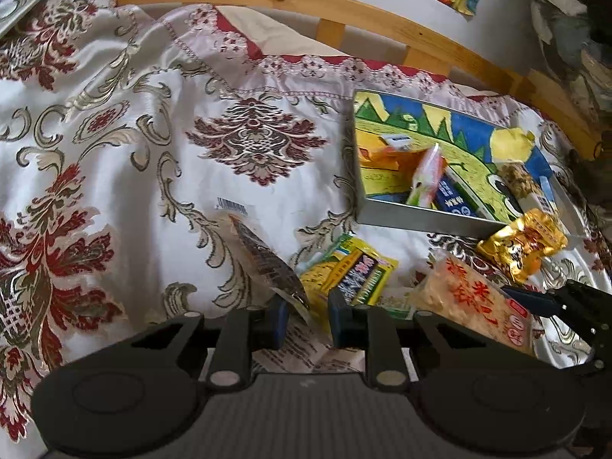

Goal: Organize snacks
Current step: 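Lift the rice-cake packet with right tool while left tool lifts the jerky packet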

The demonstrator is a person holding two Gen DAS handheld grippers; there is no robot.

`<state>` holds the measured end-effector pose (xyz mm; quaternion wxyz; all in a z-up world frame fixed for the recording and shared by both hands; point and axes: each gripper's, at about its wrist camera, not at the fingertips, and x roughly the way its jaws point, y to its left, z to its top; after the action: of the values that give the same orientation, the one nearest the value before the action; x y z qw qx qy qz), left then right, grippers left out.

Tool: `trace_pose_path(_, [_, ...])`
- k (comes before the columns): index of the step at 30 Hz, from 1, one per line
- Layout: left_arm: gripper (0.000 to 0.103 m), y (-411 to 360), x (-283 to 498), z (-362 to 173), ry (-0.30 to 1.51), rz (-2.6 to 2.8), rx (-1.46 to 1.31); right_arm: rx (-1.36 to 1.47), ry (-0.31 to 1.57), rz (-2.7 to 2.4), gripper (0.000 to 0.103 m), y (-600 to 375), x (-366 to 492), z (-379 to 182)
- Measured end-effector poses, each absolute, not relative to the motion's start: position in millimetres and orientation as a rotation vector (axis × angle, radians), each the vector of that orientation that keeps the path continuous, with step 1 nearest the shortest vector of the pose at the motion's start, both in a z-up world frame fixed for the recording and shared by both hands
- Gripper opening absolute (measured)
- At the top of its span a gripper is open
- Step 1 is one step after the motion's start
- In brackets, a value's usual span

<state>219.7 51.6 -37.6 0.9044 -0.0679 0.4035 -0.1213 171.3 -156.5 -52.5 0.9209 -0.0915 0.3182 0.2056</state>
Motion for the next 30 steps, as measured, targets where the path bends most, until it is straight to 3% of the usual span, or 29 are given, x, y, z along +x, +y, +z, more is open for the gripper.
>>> trace_pose_path(13, [0.022,41.7,215.8,-39.1,0.823,-0.271,-0.084,-0.115,0.68,0.385,0.079,-165.4,169.6,-63.0])
trace_pose_path(18, [0.01,35.1,212.0,-35.2,0.801,-0.27,-0.041,-0.164,0.66,0.364,0.075,-158.9,162.6,-66.0])
trace_pose_path(30, [0.007,16.6,192.8,-24.0,0.759,-0.312,0.0,-0.197,0.626,0.294,0.074,-171.2,130.5,-57.2])
